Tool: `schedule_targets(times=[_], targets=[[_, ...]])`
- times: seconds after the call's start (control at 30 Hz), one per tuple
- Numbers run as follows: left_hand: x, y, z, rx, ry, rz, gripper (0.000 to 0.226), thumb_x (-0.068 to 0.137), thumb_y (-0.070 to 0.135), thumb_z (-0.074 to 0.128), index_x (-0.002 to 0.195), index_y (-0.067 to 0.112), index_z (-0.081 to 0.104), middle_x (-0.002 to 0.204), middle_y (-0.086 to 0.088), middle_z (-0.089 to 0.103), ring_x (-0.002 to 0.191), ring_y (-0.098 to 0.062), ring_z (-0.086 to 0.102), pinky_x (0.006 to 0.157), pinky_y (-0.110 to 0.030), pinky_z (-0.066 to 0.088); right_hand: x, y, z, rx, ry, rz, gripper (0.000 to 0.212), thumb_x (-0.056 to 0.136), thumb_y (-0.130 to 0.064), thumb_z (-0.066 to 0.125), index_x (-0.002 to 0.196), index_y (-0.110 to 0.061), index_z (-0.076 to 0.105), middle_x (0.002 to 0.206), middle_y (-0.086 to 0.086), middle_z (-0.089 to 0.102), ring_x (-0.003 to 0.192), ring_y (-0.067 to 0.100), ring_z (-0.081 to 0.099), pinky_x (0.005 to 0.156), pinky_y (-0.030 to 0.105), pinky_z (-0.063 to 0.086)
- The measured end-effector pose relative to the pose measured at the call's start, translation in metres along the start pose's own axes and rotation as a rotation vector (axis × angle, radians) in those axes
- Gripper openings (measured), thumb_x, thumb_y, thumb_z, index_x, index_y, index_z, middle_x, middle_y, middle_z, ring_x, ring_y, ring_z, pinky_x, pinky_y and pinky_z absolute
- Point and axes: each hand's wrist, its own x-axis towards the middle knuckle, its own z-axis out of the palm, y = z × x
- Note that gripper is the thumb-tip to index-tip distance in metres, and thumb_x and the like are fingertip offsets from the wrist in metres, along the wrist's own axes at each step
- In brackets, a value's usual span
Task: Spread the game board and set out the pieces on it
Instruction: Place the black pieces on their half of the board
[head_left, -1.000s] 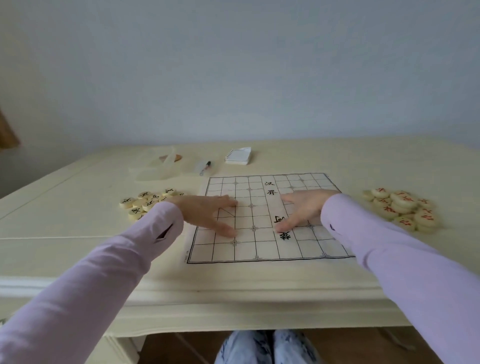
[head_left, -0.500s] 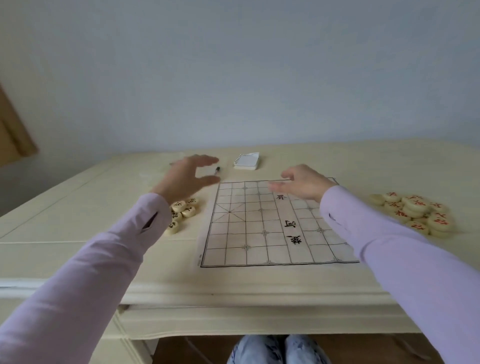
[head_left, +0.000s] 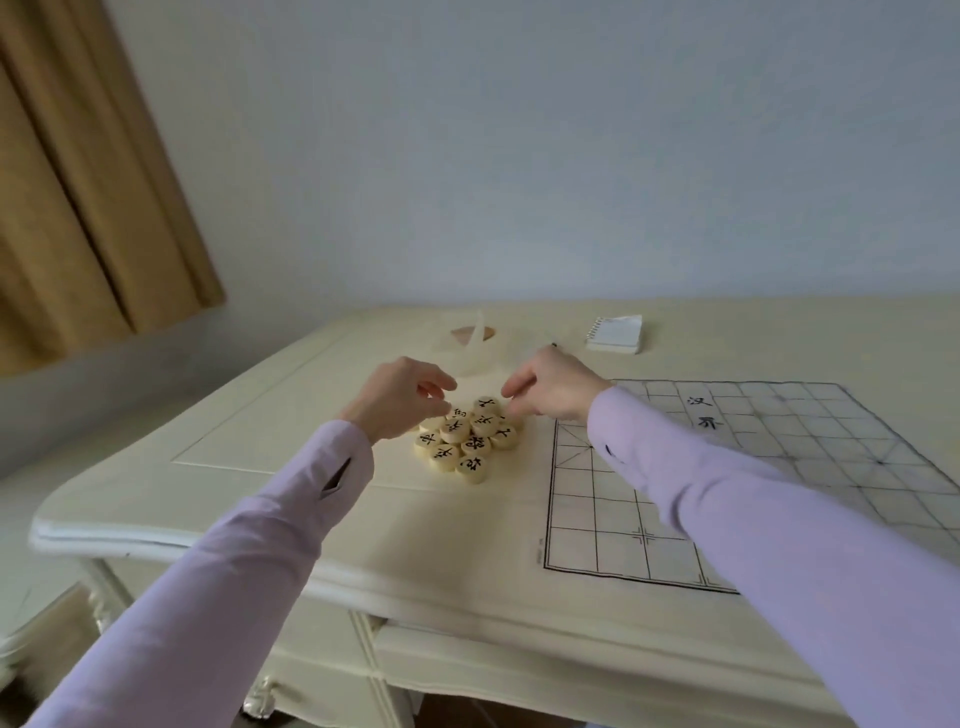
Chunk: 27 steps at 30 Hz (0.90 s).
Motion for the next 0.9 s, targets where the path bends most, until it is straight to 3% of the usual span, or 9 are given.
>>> schedule_targets(times=[0.2, 0.37, 0.53, 0.77, 0.9], targets=[[-0.001, -0.013, -0.003, 0.046, -0.146, -0.009, 0.031, 0.083, 0.030, 0.070, 0.113, 0.025, 0.067, 0.093, 0.009, 0.064, 0.094, -0.013, 0.061, 0.078, -0.021, 0.042, 0.012, -0.009, 0.021, -0.139, -0.049, -0.033, 0.057, 0.081, -0.027, 0.072, 0.134, -0.024, 0.052, 0.130, 0.007, 0.055, 0.120, 0.023, 0.051, 0.096, 0.026, 0.039], [-0.006, -0.014, 0.004, 0.082, -0.217, 0.026, 0.037, 0.080, 0.038, 0.071, 0.114, 0.024, 0.065, 0.090, 0.009, 0.060, 0.089, -0.011, 0.054, 0.080, -0.021, 0.041, 0.013, -0.009, 0.028, -0.220, -0.020, -0.090, 0.043, 0.080, -0.028, 0.073, 0.121, -0.023, 0.062, 0.100, -0.001, 0.049, 0.093, 0.014, 0.047, 0.079, 0.022, 0.036], [-0.009, -0.023, -0.001, -0.004, -0.220, 0.043, 0.032, 0.078, 0.031, 0.076, 0.107, 0.025, 0.066, 0.085, 0.014, 0.059, 0.081, -0.002, 0.051, 0.078, -0.019, 0.038, 0.015, -0.005, 0.029, -0.193, -0.050, -0.117, 0.042, 0.077, -0.027, 0.074, 0.117, -0.022, 0.062, 0.105, -0.002, 0.054, 0.093, 0.012, 0.049, 0.081, 0.022, 0.040], [-0.007, -0.032, -0.005, 0.066, -0.148, -0.073, 0.038, 0.075, 0.041, 0.075, 0.106, 0.021, 0.069, 0.092, 0.009, 0.063, 0.092, -0.011, 0.060, 0.076, -0.020, 0.043, 0.015, 0.000, 0.017, -0.136, -0.044, -0.079, 0.045, 0.075, -0.022, 0.078, 0.116, -0.018, 0.063, 0.101, -0.001, 0.058, 0.095, 0.013, 0.053, 0.082, 0.022, 0.039], [-0.006, -0.030, -0.007, 0.033, -0.150, -0.034, 0.036, 0.082, 0.035, 0.070, 0.115, 0.024, 0.064, 0.098, 0.008, 0.062, 0.098, -0.013, 0.058, 0.082, -0.022, 0.041, 0.015, 0.003, 0.012, -0.153, -0.066, -0.044, 0.042, 0.076, -0.022, 0.076, 0.116, -0.017, 0.064, 0.102, -0.001, 0.057, 0.096, 0.013, 0.053, 0.081, 0.021, 0.037]])
